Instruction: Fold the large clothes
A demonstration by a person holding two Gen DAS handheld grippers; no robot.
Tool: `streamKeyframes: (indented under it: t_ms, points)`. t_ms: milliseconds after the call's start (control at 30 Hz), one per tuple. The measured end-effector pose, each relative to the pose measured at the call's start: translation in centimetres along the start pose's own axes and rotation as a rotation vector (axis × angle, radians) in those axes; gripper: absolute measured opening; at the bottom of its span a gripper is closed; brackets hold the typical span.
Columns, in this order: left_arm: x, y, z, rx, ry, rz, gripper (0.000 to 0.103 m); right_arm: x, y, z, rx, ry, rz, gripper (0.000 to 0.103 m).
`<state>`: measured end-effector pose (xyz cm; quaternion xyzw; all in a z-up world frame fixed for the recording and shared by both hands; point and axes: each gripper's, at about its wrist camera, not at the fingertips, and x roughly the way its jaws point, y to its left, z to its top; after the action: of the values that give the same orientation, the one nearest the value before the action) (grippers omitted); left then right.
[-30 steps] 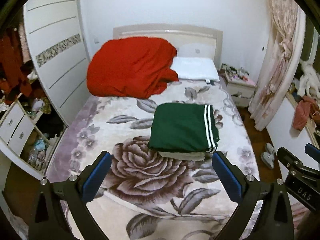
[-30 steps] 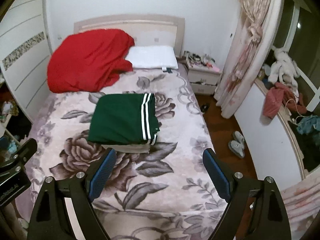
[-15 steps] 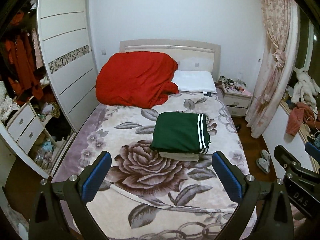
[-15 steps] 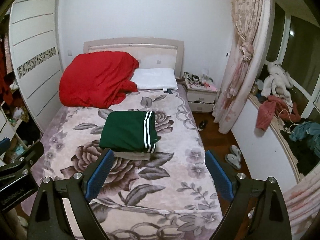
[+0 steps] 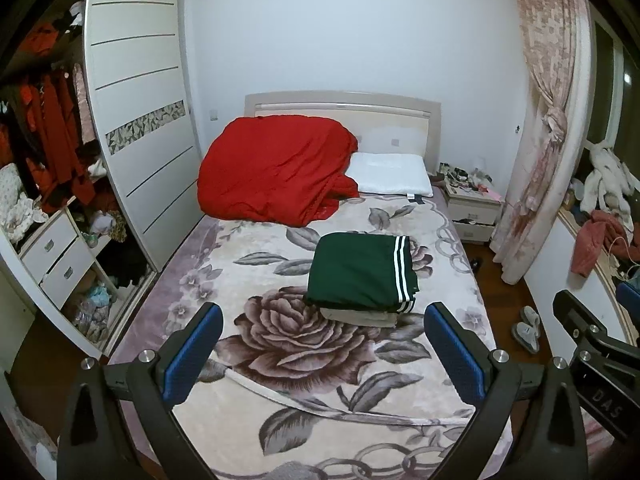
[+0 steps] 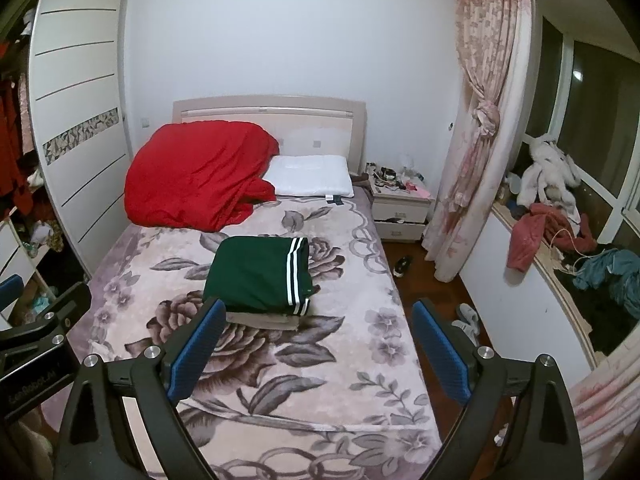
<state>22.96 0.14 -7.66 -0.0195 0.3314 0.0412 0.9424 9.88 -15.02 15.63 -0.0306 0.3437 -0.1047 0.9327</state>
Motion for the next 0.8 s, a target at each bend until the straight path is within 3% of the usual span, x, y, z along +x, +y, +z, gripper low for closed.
streamKeyframes:
  t_ms: [167,800]
  points:
    - [-1.2,-0.2,-0.4,0.017,-0.044,0.01,0.103,-0.1,-0.4,0.4,-0.004,-0.014,0.002,0.096]
    - [-1.7,0.0,0.5,0.005,-0.055,0.017,0.103,0.0,0.0,1.1,-0.008,-0.042,0.015,0.097]
